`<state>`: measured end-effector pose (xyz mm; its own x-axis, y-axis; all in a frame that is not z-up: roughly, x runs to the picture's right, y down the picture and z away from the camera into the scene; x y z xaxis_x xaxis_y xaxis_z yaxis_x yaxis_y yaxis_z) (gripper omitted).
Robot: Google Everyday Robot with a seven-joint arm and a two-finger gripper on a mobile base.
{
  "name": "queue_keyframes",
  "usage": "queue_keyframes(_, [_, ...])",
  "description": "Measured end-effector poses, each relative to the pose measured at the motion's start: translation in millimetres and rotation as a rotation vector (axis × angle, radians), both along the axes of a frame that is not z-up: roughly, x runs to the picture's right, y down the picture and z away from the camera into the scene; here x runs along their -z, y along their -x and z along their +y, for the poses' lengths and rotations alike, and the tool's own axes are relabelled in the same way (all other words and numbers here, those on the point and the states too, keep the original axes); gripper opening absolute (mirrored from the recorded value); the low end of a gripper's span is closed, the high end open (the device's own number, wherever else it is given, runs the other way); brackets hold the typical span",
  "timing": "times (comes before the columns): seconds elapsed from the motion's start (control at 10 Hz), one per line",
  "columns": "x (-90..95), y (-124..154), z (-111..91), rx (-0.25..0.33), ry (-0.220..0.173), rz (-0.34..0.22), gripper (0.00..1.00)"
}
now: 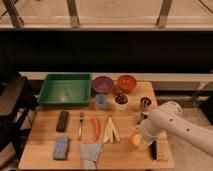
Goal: Place apple in red bowl
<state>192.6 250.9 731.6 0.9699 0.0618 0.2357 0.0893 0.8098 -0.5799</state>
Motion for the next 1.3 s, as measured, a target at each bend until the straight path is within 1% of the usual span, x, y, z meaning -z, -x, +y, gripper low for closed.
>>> queue_keyframes(0.1, [2.8,-16,-16,-0.041,-0.034,0.041,0.0])
queue_keyframes(0.2, [5.2,-40,-38,-0.092,-0.072,0.085,0.0])
queue_keyframes(0.3, [6.2,-59,-57,-0.131,-0.101,0.116,0.0])
queue_keyframes(0.4, [6.0,-70,-73,-0.154,-0.124,0.135,0.0])
queue_keyframes(0.5, [7.4,-85,-105,-0.184,-0.165,0.165,0.0])
queue_keyframes(0.7, [1.8,-96,-150,-0.201,-0.206,0.187,0.0])
queue_keyframes(0.9, [-5.1,-96,-182,-0.187,-0.219,0.169,0.0])
queue_keyframes(1.0, [-6.0,-98,-187,-0.187,-0.222,0.168,0.0])
queue_keyframes(1.3, [-5.9,-98,-186,-0.186,-0.221,0.169,0.0])
